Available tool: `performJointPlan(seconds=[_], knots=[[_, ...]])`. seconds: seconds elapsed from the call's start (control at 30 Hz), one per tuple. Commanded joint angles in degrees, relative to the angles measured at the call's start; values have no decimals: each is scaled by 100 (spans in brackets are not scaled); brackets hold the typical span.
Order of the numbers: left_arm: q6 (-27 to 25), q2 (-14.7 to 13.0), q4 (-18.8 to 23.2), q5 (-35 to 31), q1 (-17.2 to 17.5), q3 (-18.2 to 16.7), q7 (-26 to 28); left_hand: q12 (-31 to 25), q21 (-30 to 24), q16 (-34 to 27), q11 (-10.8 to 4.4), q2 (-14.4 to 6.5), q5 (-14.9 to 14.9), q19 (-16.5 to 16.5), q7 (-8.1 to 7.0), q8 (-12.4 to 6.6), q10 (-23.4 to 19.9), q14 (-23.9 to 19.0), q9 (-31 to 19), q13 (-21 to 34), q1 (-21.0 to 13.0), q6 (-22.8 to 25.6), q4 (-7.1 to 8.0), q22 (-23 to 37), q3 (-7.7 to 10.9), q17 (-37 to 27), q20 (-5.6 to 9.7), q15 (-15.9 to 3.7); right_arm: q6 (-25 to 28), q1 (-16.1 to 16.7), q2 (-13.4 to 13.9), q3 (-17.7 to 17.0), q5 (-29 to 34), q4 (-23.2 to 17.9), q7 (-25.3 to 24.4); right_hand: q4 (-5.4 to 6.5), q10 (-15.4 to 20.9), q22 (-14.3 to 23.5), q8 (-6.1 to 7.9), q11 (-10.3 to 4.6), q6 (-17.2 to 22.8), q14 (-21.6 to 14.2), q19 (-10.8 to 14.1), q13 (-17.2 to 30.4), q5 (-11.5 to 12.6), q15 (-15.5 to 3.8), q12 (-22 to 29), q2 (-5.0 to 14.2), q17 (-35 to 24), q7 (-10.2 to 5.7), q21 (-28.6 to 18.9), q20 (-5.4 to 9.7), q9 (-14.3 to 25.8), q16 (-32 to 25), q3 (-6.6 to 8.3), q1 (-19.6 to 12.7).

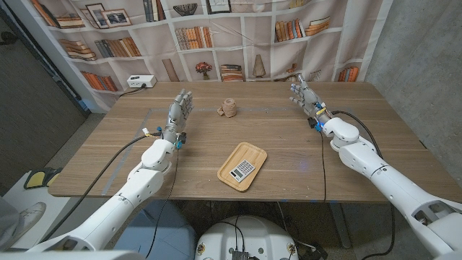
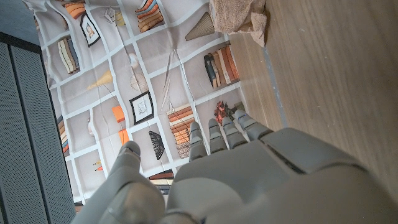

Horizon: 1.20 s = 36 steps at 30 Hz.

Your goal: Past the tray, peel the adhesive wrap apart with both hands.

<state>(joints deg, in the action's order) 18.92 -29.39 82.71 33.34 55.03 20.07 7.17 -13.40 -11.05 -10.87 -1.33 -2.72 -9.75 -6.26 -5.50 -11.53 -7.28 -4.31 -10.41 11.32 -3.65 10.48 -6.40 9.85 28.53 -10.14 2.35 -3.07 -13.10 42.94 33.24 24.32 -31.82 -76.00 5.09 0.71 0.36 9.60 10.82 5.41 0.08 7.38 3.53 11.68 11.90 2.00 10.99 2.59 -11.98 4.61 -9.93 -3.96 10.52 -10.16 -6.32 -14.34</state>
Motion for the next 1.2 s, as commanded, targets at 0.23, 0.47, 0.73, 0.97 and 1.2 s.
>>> performJointPlan(seconds=[0.23, 0.47, 0.73, 0.97, 1.2], knots=[[-71, 39, 76, -99, 24, 30, 208, -5, -40, -14, -18, -23, -33, -41, -19, 10, -44, -31, -8, 15, -43, -11, -16, 20, 31, -8, -4, 15, -53, -374, 79, 237, 452, 217, 201, -75, -307, 10, -35, 69, -160, 381, -289, -1, 19, 15, -50, 13, 19, 98, 6, 97, 13, 6, 25, -178], [-154, -20, 96, -80, 20, 10, 197, 8, -35, -5, -9, -24, -32, -38, -2, 19, -27, -23, -8, 15, -45, -14, -18, 20, 33, -8, -3, 17, 21, -498, 59, 335, 648, 288, 129, -92, -359, 8, -24, 116, -165, 441, -314, -7, 18, 47, -46, 21, 25, 132, -9, 119, 14, -2, 33, -201], [-244, -51, 86, -65, -51, 26, 145, 17, -31, 2, -21, -24, -30, -35, 12, 27, -21, -20, -8, 15, -46, -12, -19, 21, 34, -8, -4, 17, 1, -696, 30, 468, 946, 420, 63, -105, -395, 7, -24, 115, -190, 477, -355, -11, 17, 46, -41, 27, 29, 139, -10, 131, 14, -10, 40, -220], [-288, -59, 169, -57, -39, 46, 140, 21, -29, 7, -13, -22, -30, -34, 9, 33, -20, -14, -8, 16, -45, -17, -21, 21, 33, -8, -4, 17, 302, -809, 130, 596, 1227, 238, -24, -125, -425, 6, -21, 106, -210, 519, -389, -15, 16, 43, -33, 36, 34, 143, -16, 125, 14, -17, 52, -250], [-326, -182, 242, -12, -10, -6, 54, 26, -28, 10, -19, -21, -29, -36, 21, 41, -19, -13, -8, 16, -45, -25, -22, 21, 33, -9, -7, 21, 465, -686, 128, 616, 1437, -75, -399, -159, -379, 5, 8, 117, -174, 484, -346, -22, 12, 48, 12, 37, 42, 155, -55, 106, 14, -60, 63, -294]])
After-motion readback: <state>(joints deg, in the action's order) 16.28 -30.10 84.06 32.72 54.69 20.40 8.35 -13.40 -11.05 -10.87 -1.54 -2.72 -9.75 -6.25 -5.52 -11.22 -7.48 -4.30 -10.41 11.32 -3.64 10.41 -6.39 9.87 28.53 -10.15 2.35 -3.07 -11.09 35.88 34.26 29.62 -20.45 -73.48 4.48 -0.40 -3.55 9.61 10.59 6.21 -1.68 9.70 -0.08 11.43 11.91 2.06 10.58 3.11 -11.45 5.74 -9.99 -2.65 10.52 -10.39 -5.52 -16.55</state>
